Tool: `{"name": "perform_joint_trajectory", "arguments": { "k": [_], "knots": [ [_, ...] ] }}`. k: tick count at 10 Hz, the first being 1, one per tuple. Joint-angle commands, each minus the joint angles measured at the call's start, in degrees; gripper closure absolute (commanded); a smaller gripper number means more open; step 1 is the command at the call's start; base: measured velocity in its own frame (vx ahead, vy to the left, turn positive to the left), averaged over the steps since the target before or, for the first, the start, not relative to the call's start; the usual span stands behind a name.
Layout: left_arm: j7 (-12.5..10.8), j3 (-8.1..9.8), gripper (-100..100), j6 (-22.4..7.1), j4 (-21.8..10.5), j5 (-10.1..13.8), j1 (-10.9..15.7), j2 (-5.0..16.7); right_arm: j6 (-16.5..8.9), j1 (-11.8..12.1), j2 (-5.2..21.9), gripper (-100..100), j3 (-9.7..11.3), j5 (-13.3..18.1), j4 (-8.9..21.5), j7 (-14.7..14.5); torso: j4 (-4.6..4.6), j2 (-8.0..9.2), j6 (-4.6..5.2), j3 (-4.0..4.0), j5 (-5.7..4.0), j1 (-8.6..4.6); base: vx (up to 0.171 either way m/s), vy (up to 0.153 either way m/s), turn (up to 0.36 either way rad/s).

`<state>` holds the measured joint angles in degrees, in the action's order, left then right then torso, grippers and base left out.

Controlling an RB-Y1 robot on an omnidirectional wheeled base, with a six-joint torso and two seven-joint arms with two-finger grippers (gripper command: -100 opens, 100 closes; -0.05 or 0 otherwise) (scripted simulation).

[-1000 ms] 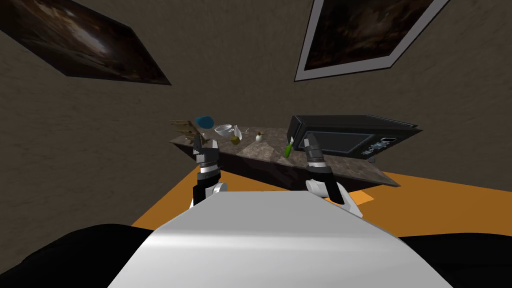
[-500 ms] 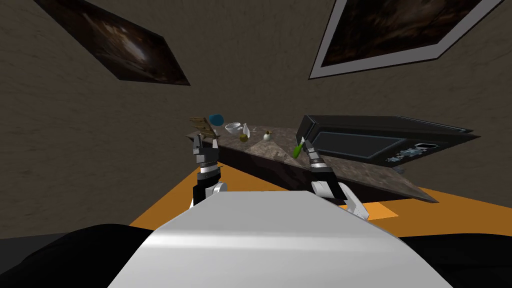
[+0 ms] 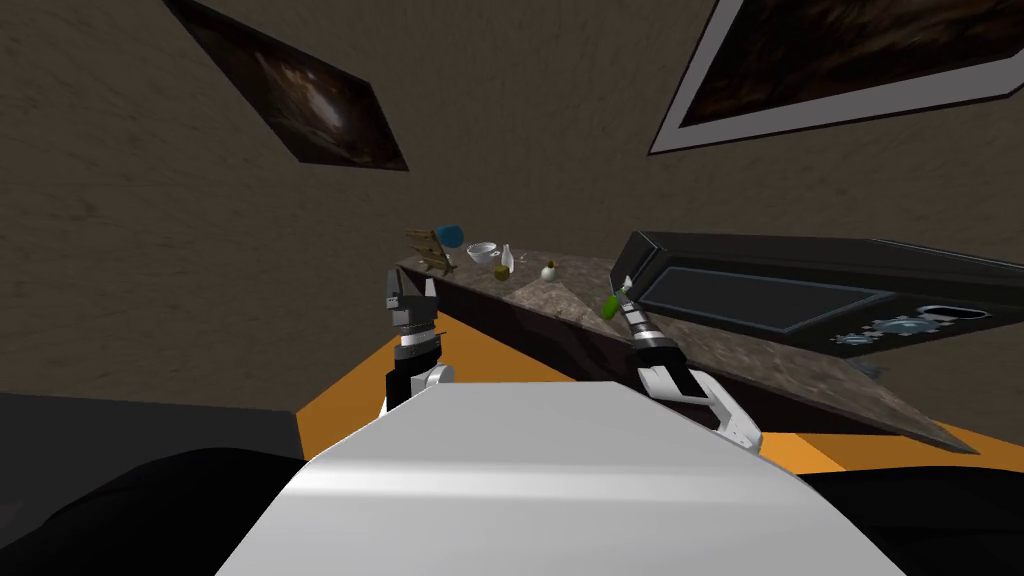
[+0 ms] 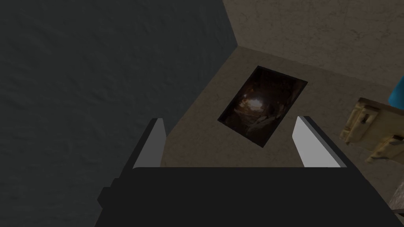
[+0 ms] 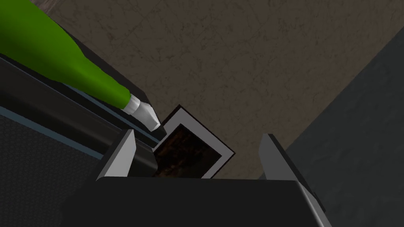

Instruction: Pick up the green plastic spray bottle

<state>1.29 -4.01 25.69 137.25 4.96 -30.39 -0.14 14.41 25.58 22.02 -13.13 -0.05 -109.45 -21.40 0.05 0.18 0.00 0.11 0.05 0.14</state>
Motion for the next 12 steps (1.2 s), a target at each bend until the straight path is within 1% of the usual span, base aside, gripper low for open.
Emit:
{"name": "perform_joint_trajectory", "arguments": {
  "k": [1, 2, 3, 4, 7, 8, 10, 11, 12],
  "knots": [
    [0.00, 0.00, 0, 0.00, 0.00, 0.00, 0.00, 0.00, -2.68, -0.03, 2.34, -100, -2.02, 0.06, 2.86, -1.36, 0.00, 0.00, 0.00, 0.00, 0.00, 0.00, -0.045, 0.088, 0.240],
    [0.00, 0.00, 0, 0.00, 0.00, 0.00, 0.00, 0.00, -2.68, -0.03, 2.34, -100, -2.02, 0.06, 3.22, -1.36, 0.01, 0.03, 0.02, 0.02, 0.01, 0.08, -0.023, 0.074, 0.054],
    [0.00, 0.00, 0, 0.00, 0.00, 0.00, -0.01, 0.00, -4.18, -0.10, 3.54, -100, -3.11, 0.23, 5.12, -2.33, 0.00, -0.01, 0.04, 0.00, 0.01, 0.05, -0.022, 0.062, 0.173],
    [0.00, 0.00, 0, 0.00, 0.00, 0.00, 0.00, 0.00, -4.18, -0.10, 3.54, -100, -3.11, 0.23, 5.28, -2.33, 0.00, -0.02, 0.01, -0.01, 0.01, 0.01, -0.015, 0.039, 0.078],
    [0.00, 0.00, 0, 0.00, 0.00, 0.00, 0.00, 0.00, -8.67, -0.33, 7.18, -100, -6.34, 0.71, 11.26, -5.19, -0.01, -0.05, 0.00, -0.03, 0.01, 0.05, -0.022, 0.075, 0.217],
    [0.00, 0.00, 0, 0.00, 0.00, 0.00, -0.01, 0.00, -8.67, -0.33, 7.18, -100, -6.34, 0.71, 11.55, -5.19, 0.00, -0.02, 0.03, -0.01, 0.02, 0.08, -0.030, 0.058, 0.044],
    [0.00, 0.00, 0, 0.00, 0.00, 0.00, -0.01, 0.00, -11.59, -0.51, 9.57, -100, -8.42, 1.03, 15.70, -7.03, 0.00, 0.02, 0.03, 0.01, -0.01, -0.02, -0.033, 0.067, 0.188],
    [0.00, 0.00, 0, 0.00, 0.00, 0.00, 0.00, 0.00, -11.59, -0.51, 9.57, -100, -8.42, 1.03, 15.70, -7.03, 0.01, 0.03, 0.02, 0.02, 0.01, 0.02, -0.020, 0.054, 0.079],
    [0.00, 0.01, 0, 0.00, 0.00, 0.00, -0.01, 0.00, -13.00, -0.61, 10.73, -100, -9.42, 1.18, 17.71, -7.91, 0.01, 0.00, 0.06, 0.01, 0.00, -0.03, -0.004, 0.053, 0.153]
  ]
}}
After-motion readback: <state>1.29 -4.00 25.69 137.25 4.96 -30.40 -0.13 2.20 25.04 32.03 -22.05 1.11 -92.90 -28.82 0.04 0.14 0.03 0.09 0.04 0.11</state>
